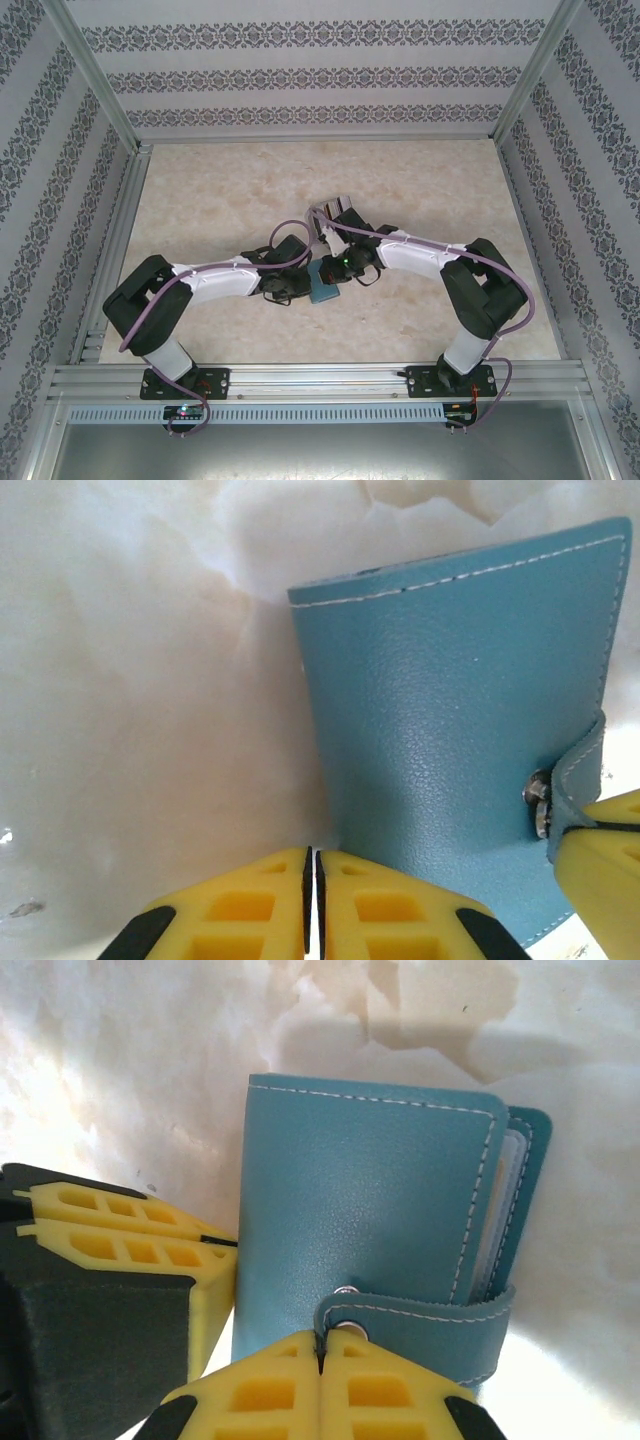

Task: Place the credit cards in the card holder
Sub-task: Close the button on the card holder.

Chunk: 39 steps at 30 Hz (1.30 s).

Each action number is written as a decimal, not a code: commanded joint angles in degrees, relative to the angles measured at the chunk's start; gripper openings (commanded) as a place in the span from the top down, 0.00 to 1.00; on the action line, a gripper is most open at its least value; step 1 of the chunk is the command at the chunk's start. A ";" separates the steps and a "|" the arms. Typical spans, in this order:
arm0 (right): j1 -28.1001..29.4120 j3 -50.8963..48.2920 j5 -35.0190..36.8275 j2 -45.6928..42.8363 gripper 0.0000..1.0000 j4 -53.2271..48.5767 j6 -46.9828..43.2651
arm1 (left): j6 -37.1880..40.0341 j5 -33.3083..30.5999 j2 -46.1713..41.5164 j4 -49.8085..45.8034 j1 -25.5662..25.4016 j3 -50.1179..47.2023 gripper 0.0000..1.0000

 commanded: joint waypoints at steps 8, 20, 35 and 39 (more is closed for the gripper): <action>-2.56 -4.26 -8.83 -2.07 1.00 9.13 4.94 | 2.25 1.09 1.41 0.54 0.17 2.33 0.87; -4.20 -5.75 -8.63 -2.91 1.00 11.34 6.45 | 2.56 0.99 1.58 -0.18 0.20 3.00 0.87; -3.53 -5.32 -6.84 1.31 0.99 10.61 5.40 | 2.74 1.01 1.92 -0.65 0.22 3.40 0.87; -3.43 -5.31 -5.79 1.86 0.99 10.19 5.00 | 2.63 0.84 1.85 -0.63 0.21 3.17 0.87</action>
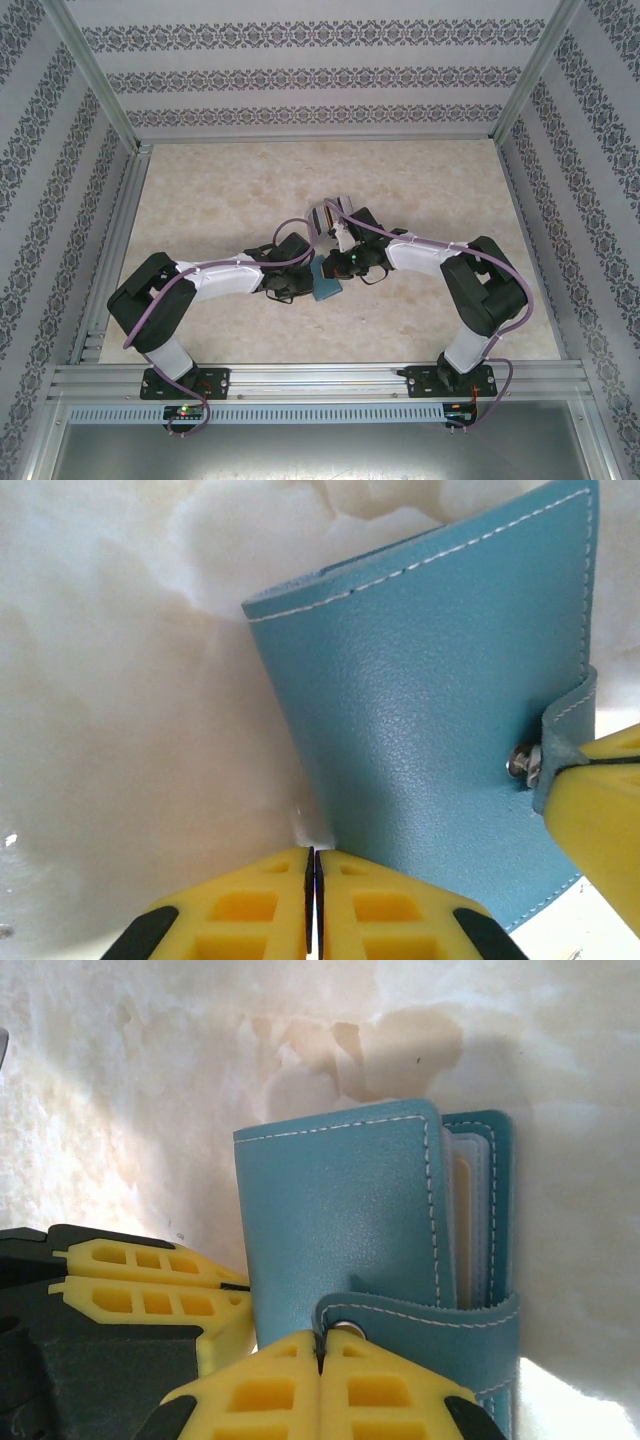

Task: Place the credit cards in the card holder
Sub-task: Close the button on the card holder, then reset both arms

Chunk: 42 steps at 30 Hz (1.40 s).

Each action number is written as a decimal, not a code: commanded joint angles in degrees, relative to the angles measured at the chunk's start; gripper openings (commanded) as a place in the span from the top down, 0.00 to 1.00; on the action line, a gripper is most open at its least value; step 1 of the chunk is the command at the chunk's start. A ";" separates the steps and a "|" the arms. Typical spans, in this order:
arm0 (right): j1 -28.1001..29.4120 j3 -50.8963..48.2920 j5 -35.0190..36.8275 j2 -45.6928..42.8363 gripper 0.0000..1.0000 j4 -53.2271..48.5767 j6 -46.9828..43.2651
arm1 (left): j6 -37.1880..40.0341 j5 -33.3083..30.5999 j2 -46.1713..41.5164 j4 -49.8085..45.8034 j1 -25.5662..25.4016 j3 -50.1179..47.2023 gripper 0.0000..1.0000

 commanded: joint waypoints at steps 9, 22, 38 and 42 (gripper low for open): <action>1.57 0.75 6.85 3.61 0.98 -5.16 -2.38 | 1.36 0.77 1.43 0.28 0.20 1.76 0.87; 3.18 2.90 12.46 9.53 0.98 -9.61 -2.87 | 1.58 0.52 1.79 0.02 0.22 1.79 0.88; 3.31 5.66 15.18 -10.63 0.70 -14.82 -6.79 | 9.66 -10.47 -8.90 -11.51 3.17 5.91 0.71; 1.87 7.36 19.82 -17.55 0.67 -17.71 -9.35 | 11.30 -12.63 -14.54 -13.93 6.55 5.61 0.62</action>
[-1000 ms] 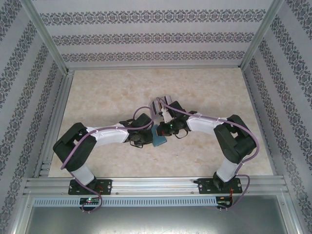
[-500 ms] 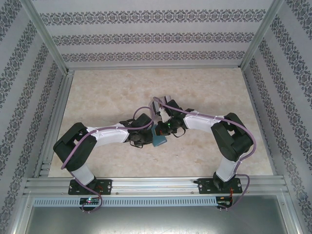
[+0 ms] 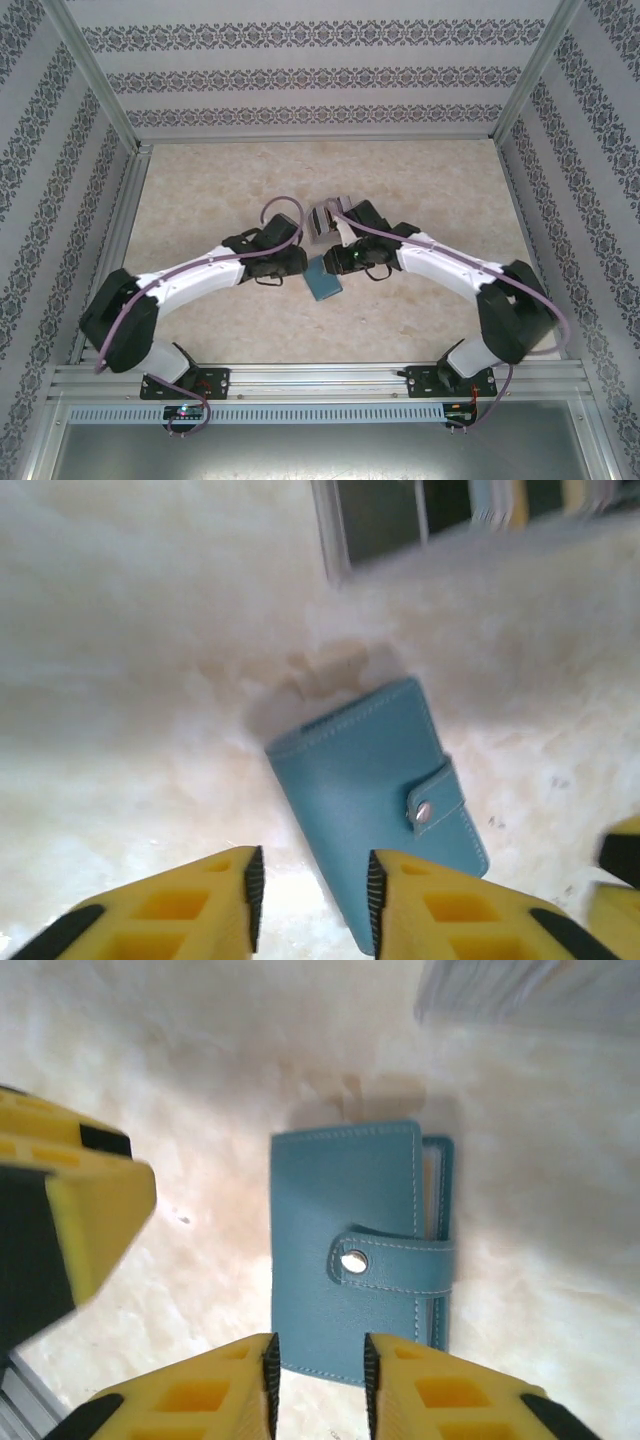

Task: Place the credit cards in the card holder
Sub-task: Reset both arms

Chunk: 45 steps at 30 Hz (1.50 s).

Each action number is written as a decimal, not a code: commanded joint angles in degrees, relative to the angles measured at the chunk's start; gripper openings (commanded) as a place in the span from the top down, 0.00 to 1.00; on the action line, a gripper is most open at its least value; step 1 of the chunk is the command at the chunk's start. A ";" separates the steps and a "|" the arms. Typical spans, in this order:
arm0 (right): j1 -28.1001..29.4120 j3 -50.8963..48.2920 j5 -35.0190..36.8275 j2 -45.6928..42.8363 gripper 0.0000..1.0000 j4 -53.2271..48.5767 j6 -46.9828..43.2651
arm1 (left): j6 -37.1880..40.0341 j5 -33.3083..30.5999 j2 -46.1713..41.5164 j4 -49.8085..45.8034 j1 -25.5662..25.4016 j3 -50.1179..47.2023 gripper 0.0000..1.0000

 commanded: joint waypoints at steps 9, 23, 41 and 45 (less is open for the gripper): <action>-9.15 -6.14 24.79 -25.59 0.42 2.52 -4.17 | 7.46 -14.54 -21.41 -8.86 12.24 -3.60 0.50; -25.77 -21.12 43.92 -31.64 0.05 20.57 -6.02 | 15.89 -32.66 -32.60 7.84 24.92 -18.76 0.00; -29.02 -36.60 39.46 -14.91 0.02 61.17 -16.90 | 43.85 -18.50 -18.91 57.38 34.50 -38.20 0.01; -29.49 -38.83 36.22 -11.80 0.02 67.74 -18.80 | 43.89 -15.88 -13.88 68.55 37.04 -41.27 0.01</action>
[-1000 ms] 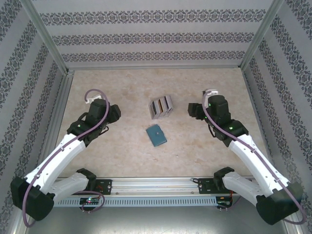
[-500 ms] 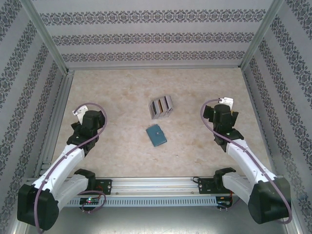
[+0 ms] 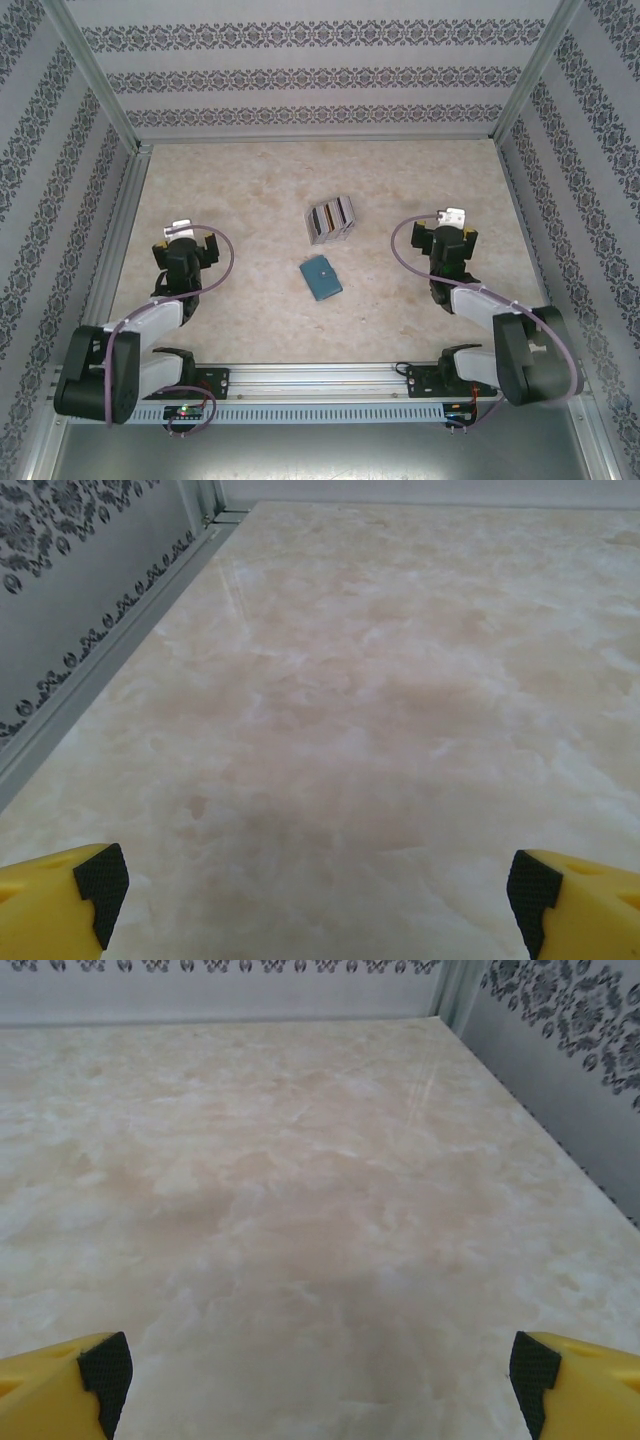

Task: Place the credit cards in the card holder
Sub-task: Reset both arms

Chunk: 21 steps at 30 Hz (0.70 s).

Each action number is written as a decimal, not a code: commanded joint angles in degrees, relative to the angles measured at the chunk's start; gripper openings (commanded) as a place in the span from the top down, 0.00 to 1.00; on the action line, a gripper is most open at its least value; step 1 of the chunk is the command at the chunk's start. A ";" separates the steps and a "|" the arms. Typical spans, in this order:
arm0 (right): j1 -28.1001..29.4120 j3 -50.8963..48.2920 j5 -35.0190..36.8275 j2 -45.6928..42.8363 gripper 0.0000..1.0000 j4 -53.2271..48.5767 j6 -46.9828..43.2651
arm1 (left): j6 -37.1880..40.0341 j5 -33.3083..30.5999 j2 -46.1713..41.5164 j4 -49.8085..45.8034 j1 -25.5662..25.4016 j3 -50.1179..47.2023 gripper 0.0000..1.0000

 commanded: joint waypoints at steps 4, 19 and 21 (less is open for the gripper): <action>-1.58 -2.09 -6.50 2.94 0.02 14.64 -4.46 | 3.00 8.86 7.26 15.68 3.32 0.92 0.01; -7.06 3.10 -20.83 13.78 0.02 16.37 -3.45 | 3.86 16.56 21.15 17.69 4.19 7.24 0.00; -7.05 3.05 -20.80 13.67 0.02 16.22 -3.40 | 3.99 16.63 21.19 17.27 4.22 7.47 0.00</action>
